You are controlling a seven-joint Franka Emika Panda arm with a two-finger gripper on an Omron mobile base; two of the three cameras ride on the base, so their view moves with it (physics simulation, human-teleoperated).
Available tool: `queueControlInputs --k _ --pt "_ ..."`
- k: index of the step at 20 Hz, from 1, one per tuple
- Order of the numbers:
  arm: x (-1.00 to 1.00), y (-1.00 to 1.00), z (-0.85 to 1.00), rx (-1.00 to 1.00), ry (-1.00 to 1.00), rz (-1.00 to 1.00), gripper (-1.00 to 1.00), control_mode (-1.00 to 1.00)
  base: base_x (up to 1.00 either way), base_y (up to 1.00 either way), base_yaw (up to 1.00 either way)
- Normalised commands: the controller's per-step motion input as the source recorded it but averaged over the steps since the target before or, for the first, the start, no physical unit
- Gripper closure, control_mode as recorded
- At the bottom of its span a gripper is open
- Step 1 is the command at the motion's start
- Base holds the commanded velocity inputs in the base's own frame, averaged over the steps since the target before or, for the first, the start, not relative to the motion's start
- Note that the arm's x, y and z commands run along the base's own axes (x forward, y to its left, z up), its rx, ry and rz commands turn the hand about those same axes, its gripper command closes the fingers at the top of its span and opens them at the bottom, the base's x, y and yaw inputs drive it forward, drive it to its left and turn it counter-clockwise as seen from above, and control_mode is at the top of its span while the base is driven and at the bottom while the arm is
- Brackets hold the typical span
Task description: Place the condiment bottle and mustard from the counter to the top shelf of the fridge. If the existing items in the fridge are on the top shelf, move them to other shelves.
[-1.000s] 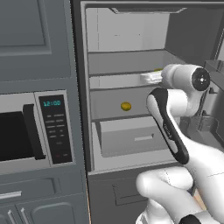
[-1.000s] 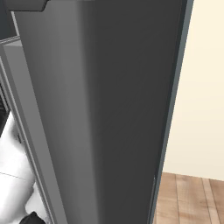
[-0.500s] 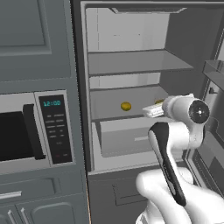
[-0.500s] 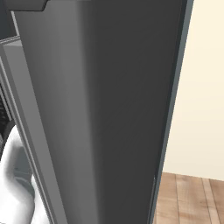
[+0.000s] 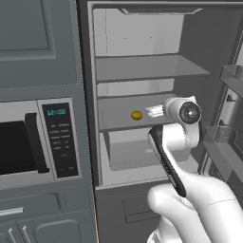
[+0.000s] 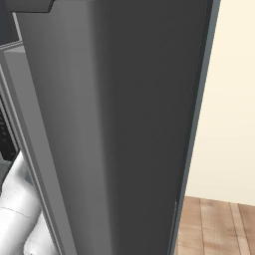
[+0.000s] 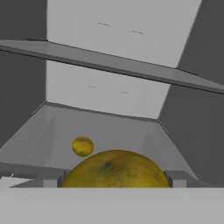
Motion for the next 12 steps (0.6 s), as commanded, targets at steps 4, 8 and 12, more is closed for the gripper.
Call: queueControlInputs --k 4,8,12 --pt "0.59 -0.17 -0.19 0.0 0.0 0.0 1.0 -1.0 0.0 0.0 0.0" --pt "0.49 -0.38 -0.34 0.0 0.03 0.0 1.0 -1.0 0.0 0.0 0.0" --pt "0.43 -0.3 -0.52 0.0 0.06 0.0 1.0 -1.0 0.0 0.0 0.0"
